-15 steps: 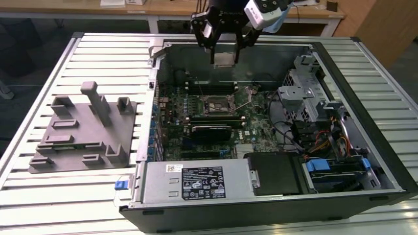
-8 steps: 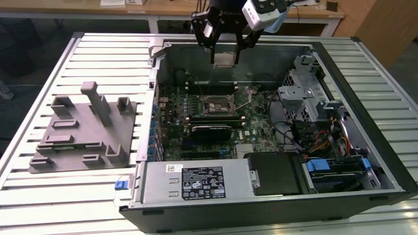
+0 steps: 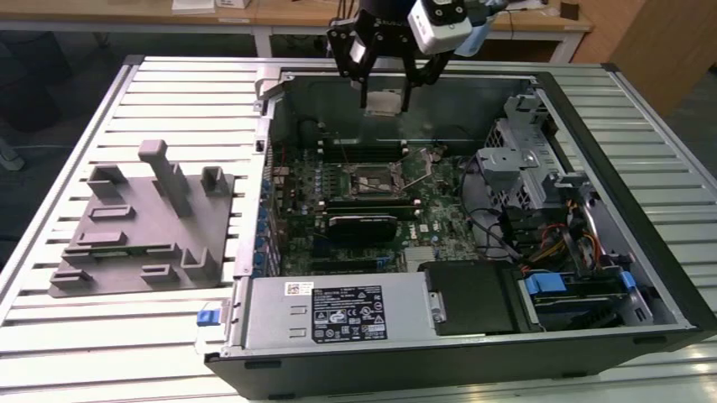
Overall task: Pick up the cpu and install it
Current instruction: 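Place the cpu into insertion slot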
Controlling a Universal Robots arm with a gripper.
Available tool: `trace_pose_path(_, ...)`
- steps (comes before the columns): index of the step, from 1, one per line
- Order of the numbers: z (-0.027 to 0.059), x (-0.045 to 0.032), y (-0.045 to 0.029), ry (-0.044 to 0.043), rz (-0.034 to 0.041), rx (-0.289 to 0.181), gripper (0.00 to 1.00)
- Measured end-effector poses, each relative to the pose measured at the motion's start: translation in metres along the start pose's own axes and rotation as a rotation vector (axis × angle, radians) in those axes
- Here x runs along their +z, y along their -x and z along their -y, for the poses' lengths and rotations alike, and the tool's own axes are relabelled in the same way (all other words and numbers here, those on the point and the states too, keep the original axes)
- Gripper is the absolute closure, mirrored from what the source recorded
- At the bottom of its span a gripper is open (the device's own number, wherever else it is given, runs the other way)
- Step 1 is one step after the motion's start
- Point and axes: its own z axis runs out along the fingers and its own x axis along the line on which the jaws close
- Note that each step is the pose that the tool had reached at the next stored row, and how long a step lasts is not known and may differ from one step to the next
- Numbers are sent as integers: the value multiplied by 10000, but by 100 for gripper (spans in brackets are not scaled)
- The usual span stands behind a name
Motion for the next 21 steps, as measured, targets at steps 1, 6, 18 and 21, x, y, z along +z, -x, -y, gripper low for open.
trace_pose_path(1,-3,0,0,-2,0,94,46)
trace_pose_path(6,-6,3,-1,-7,6,742,46)
trace_pose_path(18,-13,9,-2,-17,17,2105,46)
trace_pose_path(21,-16,12,-3,-20,20,2415,46)
